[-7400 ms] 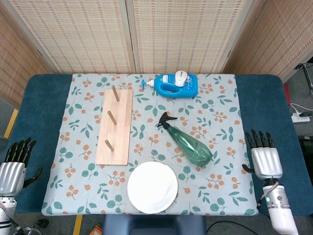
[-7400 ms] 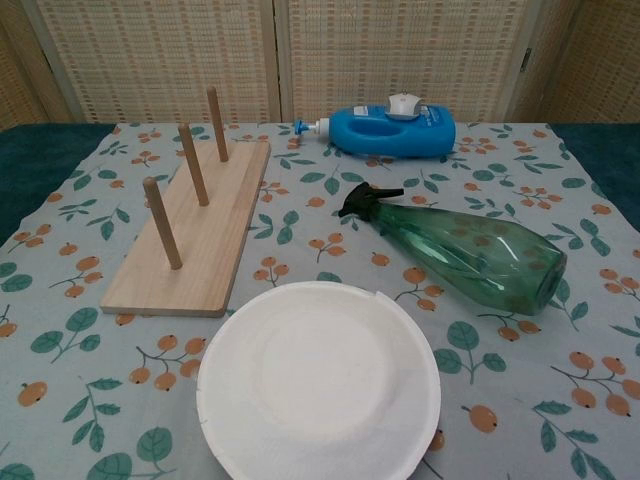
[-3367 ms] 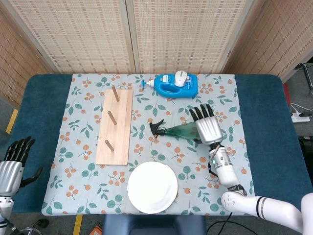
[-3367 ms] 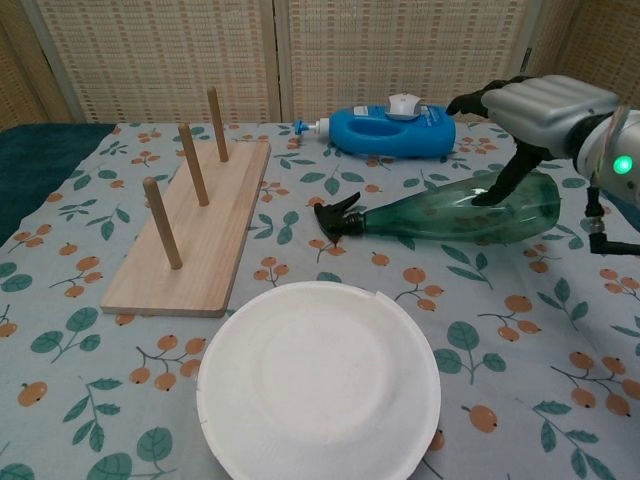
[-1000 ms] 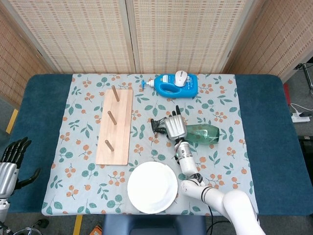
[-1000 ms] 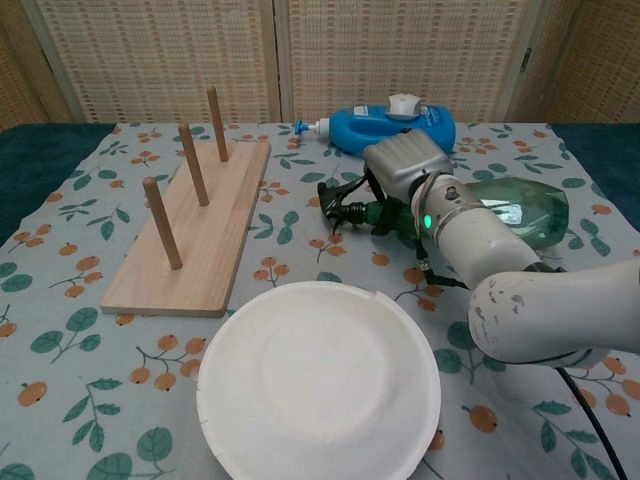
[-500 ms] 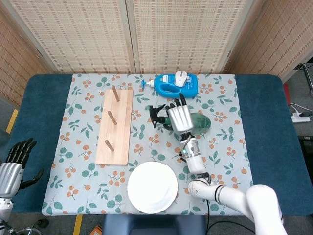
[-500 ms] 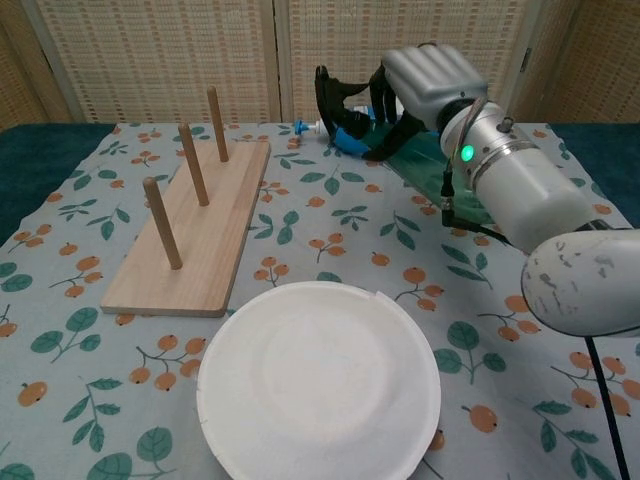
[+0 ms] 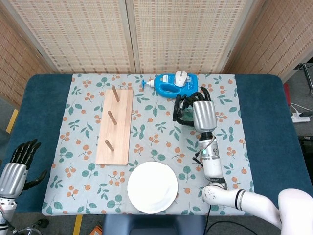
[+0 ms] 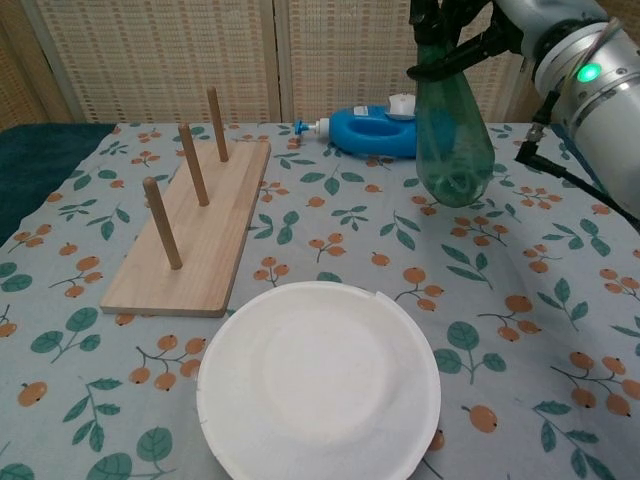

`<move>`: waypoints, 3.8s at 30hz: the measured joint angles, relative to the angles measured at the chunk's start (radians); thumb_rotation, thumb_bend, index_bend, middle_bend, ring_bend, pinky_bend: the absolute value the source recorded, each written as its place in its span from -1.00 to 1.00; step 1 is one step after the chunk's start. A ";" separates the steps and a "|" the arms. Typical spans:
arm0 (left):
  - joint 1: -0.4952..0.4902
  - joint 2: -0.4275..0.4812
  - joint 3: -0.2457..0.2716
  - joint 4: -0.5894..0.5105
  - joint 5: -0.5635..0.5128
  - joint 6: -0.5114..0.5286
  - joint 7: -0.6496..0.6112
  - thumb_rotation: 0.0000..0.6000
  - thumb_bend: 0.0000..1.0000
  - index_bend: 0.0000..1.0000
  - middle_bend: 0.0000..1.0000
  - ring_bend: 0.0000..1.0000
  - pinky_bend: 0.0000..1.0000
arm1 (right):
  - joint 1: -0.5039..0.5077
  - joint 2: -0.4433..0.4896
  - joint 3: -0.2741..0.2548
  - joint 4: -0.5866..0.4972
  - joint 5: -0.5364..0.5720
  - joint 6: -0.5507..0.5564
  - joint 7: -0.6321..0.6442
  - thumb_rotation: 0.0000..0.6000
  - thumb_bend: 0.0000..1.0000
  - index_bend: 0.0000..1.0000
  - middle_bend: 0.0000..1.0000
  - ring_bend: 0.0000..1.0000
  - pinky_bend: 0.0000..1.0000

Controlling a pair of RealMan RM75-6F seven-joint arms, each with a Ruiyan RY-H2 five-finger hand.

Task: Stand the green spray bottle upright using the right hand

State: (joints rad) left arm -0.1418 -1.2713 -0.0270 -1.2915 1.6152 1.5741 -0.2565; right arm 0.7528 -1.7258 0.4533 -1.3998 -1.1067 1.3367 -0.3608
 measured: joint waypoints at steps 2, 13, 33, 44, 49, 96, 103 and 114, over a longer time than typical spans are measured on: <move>-0.001 -0.001 0.000 -0.001 0.001 0.000 0.004 1.00 -0.43 -1.00 -1.00 -1.00 -1.00 | -0.010 0.008 0.012 -0.023 0.012 -0.002 0.035 1.00 -0.80 0.48 0.09 -0.40 -0.71; -0.003 -0.008 0.003 0.002 0.002 -0.004 0.015 1.00 -0.43 -1.00 -1.00 -1.00 -1.00 | -0.068 0.043 0.046 -0.051 0.040 -0.057 0.346 1.00 -0.80 0.48 0.09 -0.40 -0.71; -0.007 -0.002 0.003 0.003 0.002 -0.004 -0.002 1.00 -0.43 -1.00 -1.00 -1.00 -1.00 | -0.076 0.030 0.044 0.046 0.069 -0.116 0.431 1.00 -0.72 0.48 0.10 -0.40 -0.71; -0.004 -0.009 -0.004 0.010 -0.003 0.011 -0.012 1.00 -0.43 -1.00 -1.00 -1.00 -1.00 | -0.070 0.022 0.023 0.077 0.051 -0.142 0.460 1.00 -0.72 0.48 0.10 -0.40 -0.71; -0.004 -0.010 -0.003 0.013 0.000 0.013 -0.016 1.00 -0.43 -1.00 -1.00 -1.00 -1.00 | -0.072 0.021 0.016 0.074 0.044 -0.142 0.463 1.00 -0.72 0.48 0.10 -0.40 -0.71; -0.008 -0.012 0.011 0.008 0.017 0.010 -0.002 1.00 -0.43 -1.00 -1.00 -1.00 -1.00 | -0.116 0.391 -0.186 -0.198 0.243 -0.339 0.008 1.00 -1.00 -1.00 -0.98 -1.00 -1.00; -0.010 -0.010 0.010 0.007 0.010 0.003 -0.007 1.00 -0.43 -1.00 -1.00 -1.00 -1.00 | -0.143 0.438 -0.338 -0.205 0.219 -0.128 -0.405 1.00 -0.92 -1.00 -1.00 -1.00 -1.00; -0.014 -0.015 -0.004 0.018 -0.027 -0.026 -0.011 1.00 -0.43 -1.00 -1.00 -1.00 -1.00 | -0.231 0.503 -0.403 -0.180 0.077 -0.028 -0.274 1.00 -0.88 -1.00 -1.00 -1.00 -1.00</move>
State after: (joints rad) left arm -0.1559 -1.2862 -0.0312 -1.2735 1.5878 1.5486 -0.2679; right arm 0.5217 -1.2223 0.0506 -1.5801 -1.0292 1.3088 -0.6349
